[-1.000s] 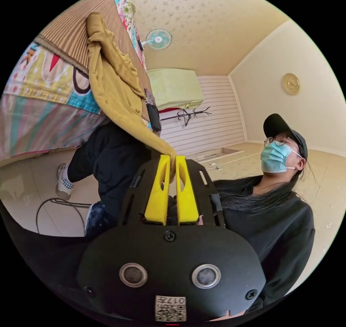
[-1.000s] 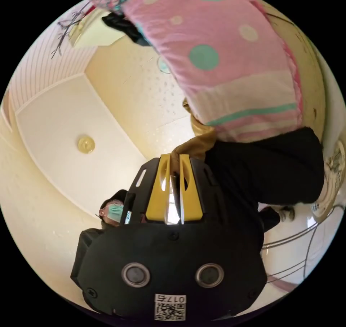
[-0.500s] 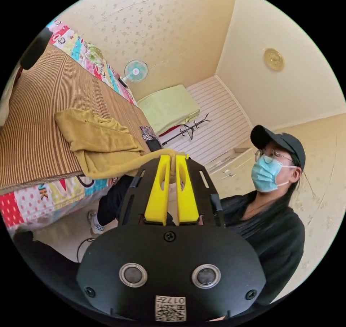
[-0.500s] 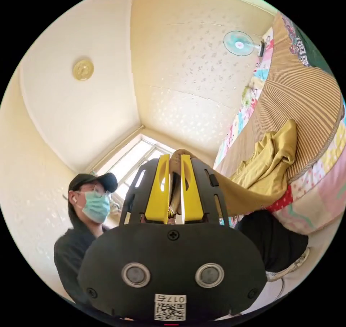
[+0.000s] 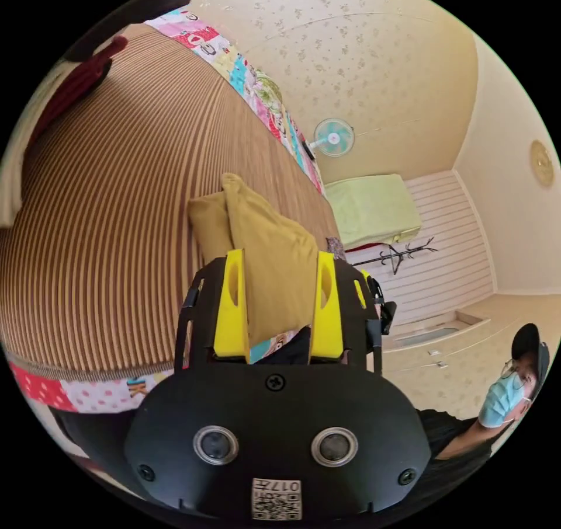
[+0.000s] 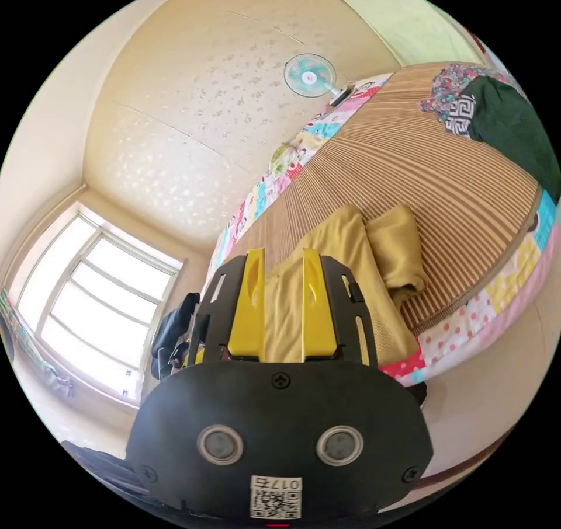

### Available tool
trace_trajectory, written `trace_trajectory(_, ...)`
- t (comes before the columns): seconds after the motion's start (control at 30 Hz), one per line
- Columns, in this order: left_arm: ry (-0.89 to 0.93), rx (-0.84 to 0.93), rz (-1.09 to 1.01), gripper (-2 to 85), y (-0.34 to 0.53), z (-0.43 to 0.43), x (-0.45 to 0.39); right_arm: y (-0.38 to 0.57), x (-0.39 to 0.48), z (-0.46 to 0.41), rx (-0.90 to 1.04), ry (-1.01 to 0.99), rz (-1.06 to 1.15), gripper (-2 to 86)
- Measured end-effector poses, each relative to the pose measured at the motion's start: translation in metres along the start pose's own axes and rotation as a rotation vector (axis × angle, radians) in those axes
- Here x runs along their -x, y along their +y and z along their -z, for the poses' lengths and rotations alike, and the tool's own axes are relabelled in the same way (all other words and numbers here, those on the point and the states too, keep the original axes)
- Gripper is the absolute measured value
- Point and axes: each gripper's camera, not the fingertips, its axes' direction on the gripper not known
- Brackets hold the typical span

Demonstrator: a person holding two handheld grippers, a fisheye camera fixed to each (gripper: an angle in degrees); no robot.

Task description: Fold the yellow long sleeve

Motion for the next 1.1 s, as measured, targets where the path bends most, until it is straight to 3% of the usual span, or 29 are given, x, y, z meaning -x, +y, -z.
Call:
trace_trajectory(0.17, -0.096, 0.007, 0.121, 17.6, 0.075, -0.019, 0.016, 0.075, -0.014, -0.057, -0.084, 0.168, 0.0, 9.0)
trace_trajectory(0.3, 0.014, -0.021, 0.195, 13.6, 0.092, -0.036, 0.033, 0.084, 0.007, -0.079, -0.127, 0.191, 0.138, 8.8)
trace_trajectory(0.4, 0.088, -0.002, 0.248, 11.4, 0.09, -0.053, 0.039, 0.082, 0.008, -0.106, -0.052, 0.206, 0.144, 8.1)
trace_trajectory(0.57, 0.119, -0.207, 0.253, 6.2, 0.082, -0.04, 0.024, 0.085, -0.006, -0.117, -0.104, 0.196, 0.049, 3.5)
trace_trajectory(0.7, 0.12, -0.197, -0.025, 5.7, 0.029, -0.071, -0.06, 0.083, -0.007, -0.122, -0.126, 0.17, 0.052, 1.5)
trace_trajectory(0.83, 0.123, -0.009, -0.431, 5.6, 0.014, -0.158, -0.186, 0.084, -0.004, -0.11, -0.198, 0.185, 0.07, 1.0)
trace_trajectory(1.0, 0.211, 0.297, -0.604, 6.7, 0.057, -0.262, -0.246, 0.078, -0.02, -0.045, -0.345, 0.284, 0.047, 1.5)
trace_trajectory(1.1, 0.455, 0.364, -0.669, 4.8, 0.08, -0.264, -0.241, 0.067, -0.061, -0.002, -0.345, 0.285, 0.02, 2.8)
